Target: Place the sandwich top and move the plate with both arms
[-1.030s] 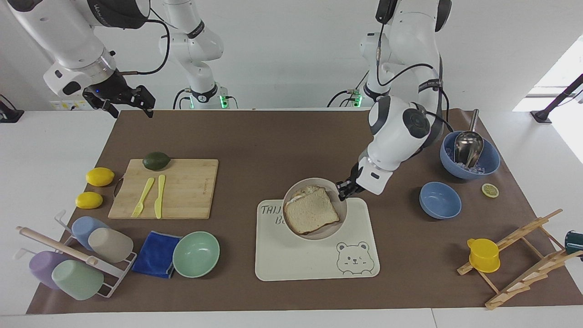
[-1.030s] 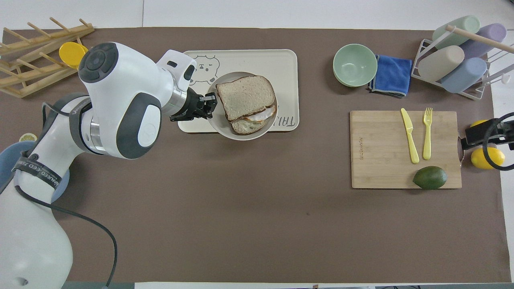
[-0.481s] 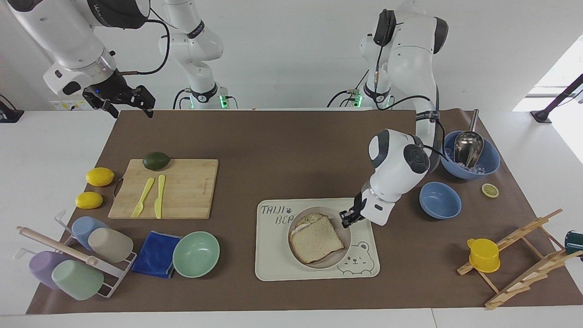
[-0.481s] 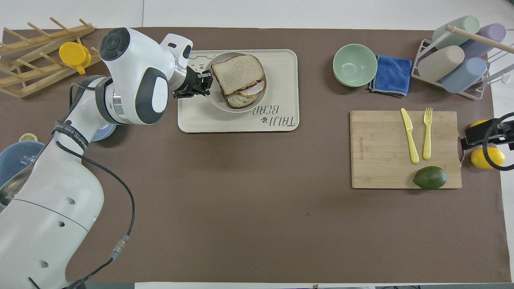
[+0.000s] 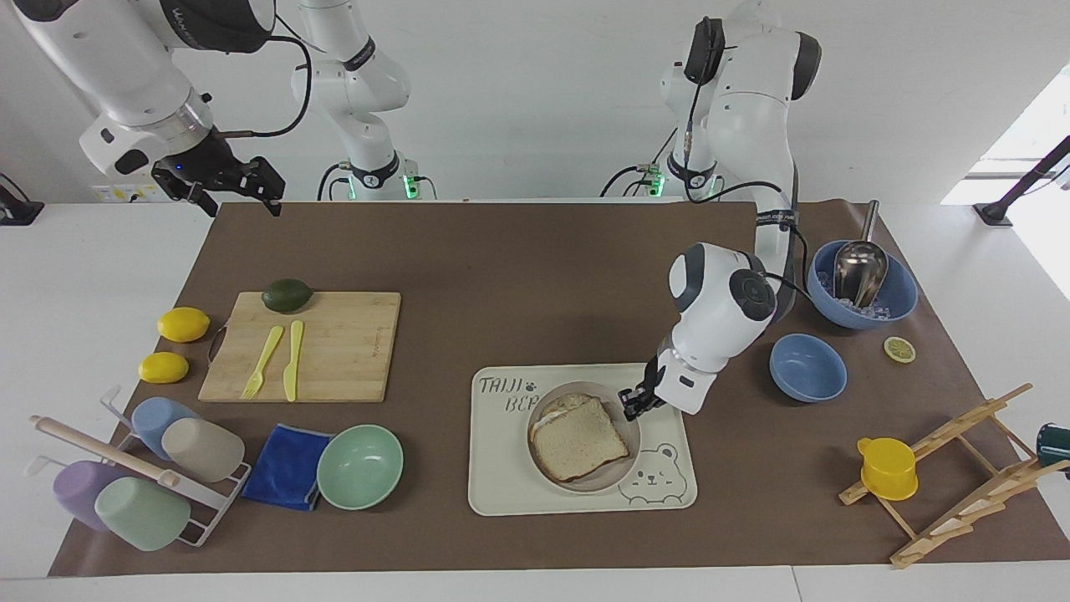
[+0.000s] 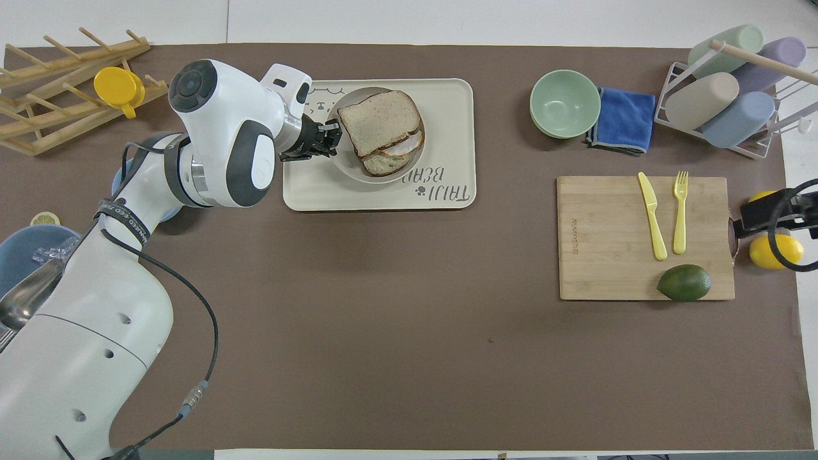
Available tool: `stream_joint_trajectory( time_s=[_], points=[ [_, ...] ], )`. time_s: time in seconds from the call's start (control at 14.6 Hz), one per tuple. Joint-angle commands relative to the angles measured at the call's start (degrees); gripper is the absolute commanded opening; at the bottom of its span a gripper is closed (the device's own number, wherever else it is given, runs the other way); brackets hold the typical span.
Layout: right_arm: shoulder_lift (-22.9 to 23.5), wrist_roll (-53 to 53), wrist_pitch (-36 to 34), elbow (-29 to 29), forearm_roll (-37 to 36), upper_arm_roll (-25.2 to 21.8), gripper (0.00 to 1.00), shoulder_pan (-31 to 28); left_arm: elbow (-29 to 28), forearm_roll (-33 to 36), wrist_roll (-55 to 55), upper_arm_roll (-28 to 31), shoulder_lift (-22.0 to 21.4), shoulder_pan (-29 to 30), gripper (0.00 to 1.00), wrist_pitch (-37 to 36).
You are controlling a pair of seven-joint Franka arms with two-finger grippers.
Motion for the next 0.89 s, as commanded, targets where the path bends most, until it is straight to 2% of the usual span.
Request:
stream_joint_trajectory(
  time_s=[0.0, 0.21, 0.34, 0.55, 0.69, 0.82],
  points=[
    [-1.14, -0.98, 1.23, -1.53, -0.01, 0.70, 1.00, -0.86, -2.82, -0.73, 1.29, 0.38, -2.14, -0.38, 1.00, 1.23],
    [-1.23, -0.98, 1.23, -1.62, -0.01, 0.70, 1.00, -0.86, -1.60, 0.41, 1.82, 0.47, -2.05, 0.06, 1.00, 0.61],
    [-1.23, -0.98, 1.23, -1.62, -0.01, 0.70, 1.00, -0.86, -1.24, 4.44, 1.91, 0.56, -2.83, 0.67, 1.00, 0.61],
    [-1.23, -0.98, 1.14, -1.62, -0.01, 0.61, 1.00, -0.86, -1.33, 6.39, 1.99, 0.82, -6.87, 3.83, 1.00, -0.96],
    [-1.23, -0.98, 1.23, -1.62, -0.01, 0.61, 1.00, -0.86, -1.42, 8.32, 2.08, 1.26, -10.56, 6.20, 1.00, -4.55],
    [-1.23, -0.98, 1.23, -1.71, -0.01, 0.70, 1.00, -0.86, -1.42, 13.31, 4.00, 1.44, -13.72, 7.61, 1.00, -9.21]
  ],
)
